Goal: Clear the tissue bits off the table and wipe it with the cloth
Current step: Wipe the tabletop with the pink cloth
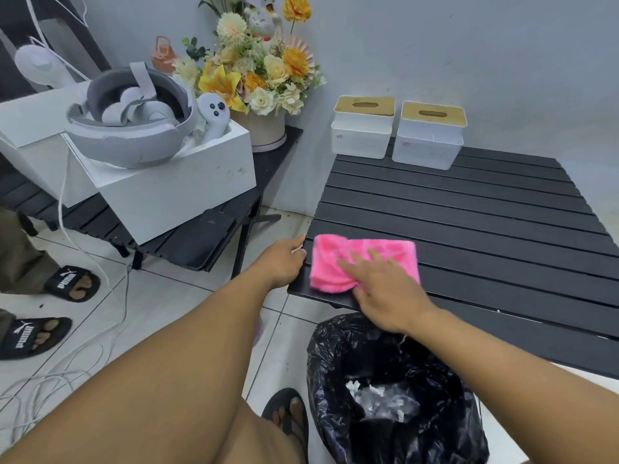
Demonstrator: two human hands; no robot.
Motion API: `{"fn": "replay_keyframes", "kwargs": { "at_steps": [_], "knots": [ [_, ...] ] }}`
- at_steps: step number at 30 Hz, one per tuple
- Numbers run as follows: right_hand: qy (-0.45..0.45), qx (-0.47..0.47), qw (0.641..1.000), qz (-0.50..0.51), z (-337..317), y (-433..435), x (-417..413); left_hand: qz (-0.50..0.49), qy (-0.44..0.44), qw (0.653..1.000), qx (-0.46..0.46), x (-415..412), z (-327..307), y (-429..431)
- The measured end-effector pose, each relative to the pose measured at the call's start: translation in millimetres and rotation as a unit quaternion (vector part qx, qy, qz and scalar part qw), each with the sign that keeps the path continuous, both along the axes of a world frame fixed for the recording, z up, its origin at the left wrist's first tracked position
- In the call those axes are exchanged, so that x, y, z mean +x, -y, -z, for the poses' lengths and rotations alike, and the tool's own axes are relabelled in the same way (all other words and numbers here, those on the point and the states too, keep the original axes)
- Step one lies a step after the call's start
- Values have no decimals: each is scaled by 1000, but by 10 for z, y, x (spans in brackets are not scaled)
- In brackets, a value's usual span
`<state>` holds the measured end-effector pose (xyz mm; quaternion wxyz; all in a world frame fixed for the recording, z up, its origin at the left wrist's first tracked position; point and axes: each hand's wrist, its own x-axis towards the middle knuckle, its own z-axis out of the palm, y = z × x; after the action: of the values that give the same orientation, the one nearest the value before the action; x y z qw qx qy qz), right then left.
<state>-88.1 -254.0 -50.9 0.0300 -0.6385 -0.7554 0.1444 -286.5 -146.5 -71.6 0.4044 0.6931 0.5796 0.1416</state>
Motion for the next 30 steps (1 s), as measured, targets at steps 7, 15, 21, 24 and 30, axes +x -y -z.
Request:
{"fn": "replay_keyframes", "kwargs": {
  "at_steps": [7, 15, 21, 24, 30],
  "knots": [
    [12, -13, 999, -30, -41, 33, 177, 22, -22, 1000, -1, 40, -60, 55],
    [19, -34, 972, 232, -39, 69, 1129, 34, -82, 996, -26, 198, -161, 189],
    [28, -24, 980, 198, -35, 187, 816, 24, -95, 995, -30, 254, -182, 219],
    [15, -15, 998, 67, -46, 338, 433, 28, -94, 995, -27, 252, -190, 216],
    [29, -43, 995, -86, -71, 424, 381, 43, -80, 996, -24, 210, -227, 261]
  ]
}}
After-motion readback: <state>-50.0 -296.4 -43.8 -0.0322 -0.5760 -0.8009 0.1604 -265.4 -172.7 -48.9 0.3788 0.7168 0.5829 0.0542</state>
